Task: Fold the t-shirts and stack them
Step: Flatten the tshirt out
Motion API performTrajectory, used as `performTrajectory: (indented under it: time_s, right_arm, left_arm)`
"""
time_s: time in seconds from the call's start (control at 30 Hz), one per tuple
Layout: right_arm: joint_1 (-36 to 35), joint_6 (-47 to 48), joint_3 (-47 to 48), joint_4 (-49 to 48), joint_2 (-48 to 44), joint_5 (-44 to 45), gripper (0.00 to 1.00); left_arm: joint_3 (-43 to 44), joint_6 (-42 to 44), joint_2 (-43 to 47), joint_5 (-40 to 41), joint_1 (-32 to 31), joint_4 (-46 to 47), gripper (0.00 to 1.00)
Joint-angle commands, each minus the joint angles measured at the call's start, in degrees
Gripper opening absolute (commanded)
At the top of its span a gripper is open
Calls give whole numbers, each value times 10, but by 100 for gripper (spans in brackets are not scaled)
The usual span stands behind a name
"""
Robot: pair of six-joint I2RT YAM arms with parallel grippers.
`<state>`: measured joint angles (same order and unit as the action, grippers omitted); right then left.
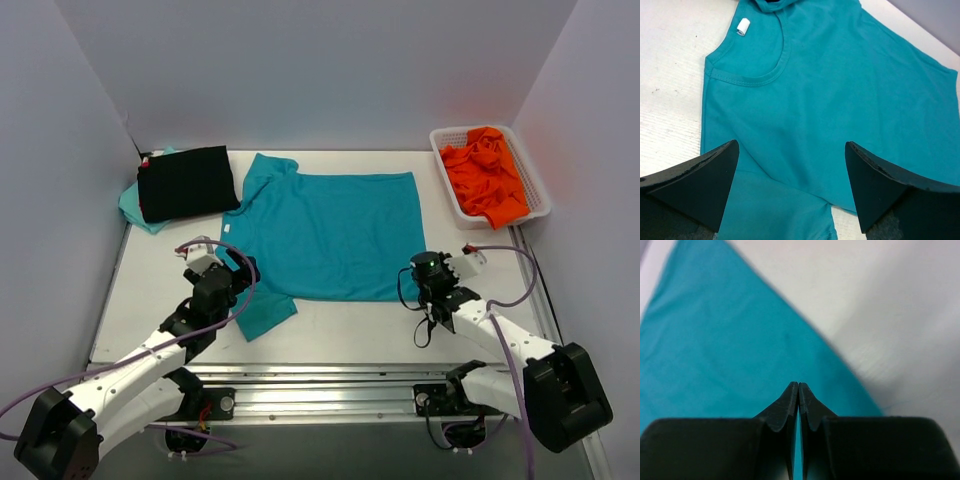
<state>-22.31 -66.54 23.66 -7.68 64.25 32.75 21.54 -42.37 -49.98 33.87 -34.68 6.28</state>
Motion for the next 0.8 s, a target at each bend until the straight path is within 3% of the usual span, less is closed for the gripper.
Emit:
performTrajectory:
  time_s: [0.0, 0.07, 0.23, 0.27, 0.4, 0.77]
  right_arm:
    - [-58, 60, 9, -101, -17, -23, 0]
    - [-89, 78, 53, -135, 18, -46, 0]
    - [-115, 121, 119, -267, 222, -190, 0]
    - [-116, 116, 138, -273, 279, -201, 0]
    - [-114, 97, 147, -298, 364, -225, 0]
    - [-73, 62, 84, -207, 323, -152, 0]
  left_arm:
    - [-6, 4, -1, 6, 4, 53, 96]
    - [-6, 5, -5, 6, 4, 58, 96]
    - [-7, 8, -21, 2, 4, 69, 96]
    - [-6, 9, -23, 2, 4, 70, 96]
    - [-6, 14, -12, 5, 6, 52, 96]
    - [-26, 18, 27, 9, 12, 57, 96]
